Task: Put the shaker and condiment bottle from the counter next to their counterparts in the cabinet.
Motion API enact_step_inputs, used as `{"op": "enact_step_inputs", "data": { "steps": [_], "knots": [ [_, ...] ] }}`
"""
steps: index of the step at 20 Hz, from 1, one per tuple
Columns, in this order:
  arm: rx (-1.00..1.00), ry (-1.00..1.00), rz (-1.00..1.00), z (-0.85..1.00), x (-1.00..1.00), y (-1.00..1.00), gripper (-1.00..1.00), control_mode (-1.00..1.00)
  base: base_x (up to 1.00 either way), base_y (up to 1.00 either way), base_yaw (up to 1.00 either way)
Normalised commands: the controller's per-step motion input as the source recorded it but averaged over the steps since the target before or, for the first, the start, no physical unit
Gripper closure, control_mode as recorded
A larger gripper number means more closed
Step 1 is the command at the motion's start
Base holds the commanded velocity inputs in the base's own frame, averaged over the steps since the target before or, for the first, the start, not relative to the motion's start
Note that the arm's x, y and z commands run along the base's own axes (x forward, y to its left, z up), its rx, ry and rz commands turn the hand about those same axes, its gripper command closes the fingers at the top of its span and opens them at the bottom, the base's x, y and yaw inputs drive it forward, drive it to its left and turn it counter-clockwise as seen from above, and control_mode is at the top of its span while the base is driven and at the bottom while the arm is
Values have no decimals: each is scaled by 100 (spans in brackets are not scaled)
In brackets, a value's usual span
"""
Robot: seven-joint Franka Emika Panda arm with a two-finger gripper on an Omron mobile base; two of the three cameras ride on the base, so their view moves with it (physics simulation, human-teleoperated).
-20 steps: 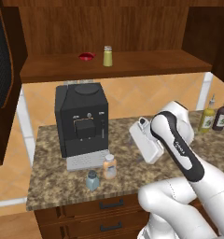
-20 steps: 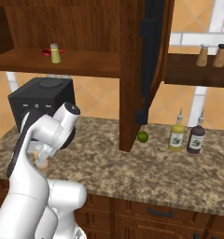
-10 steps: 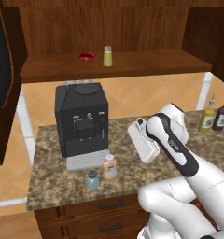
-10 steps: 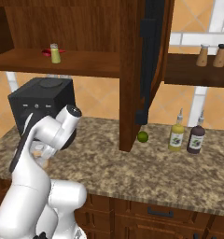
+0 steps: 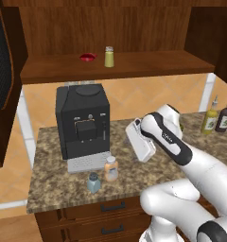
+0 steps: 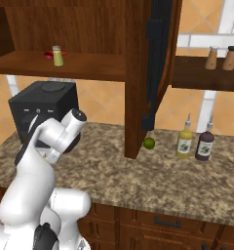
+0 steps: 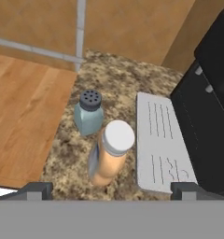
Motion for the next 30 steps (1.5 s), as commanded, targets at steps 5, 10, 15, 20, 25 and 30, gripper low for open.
{"op": "enact_step_inputs", "data": {
  "steps": [5,10,15,20,25,30],
  "knots": [
    [0,0,0,-15,0,9,-100,-100,0,0,0],
    [0,0,0,-17,0,11,-100,-100,0,0,0],
    [0,0,0,-19,0,17,-100,-100,0,0,0],
    [0,0,0,-23,0,17,-100,-100,0,0,0],
    [0,0,0,-23,0,9,-100,-100,0,0,0],
    [0,0,0,-22,0,11,-100,-100,0,0,0]
  ]
}}
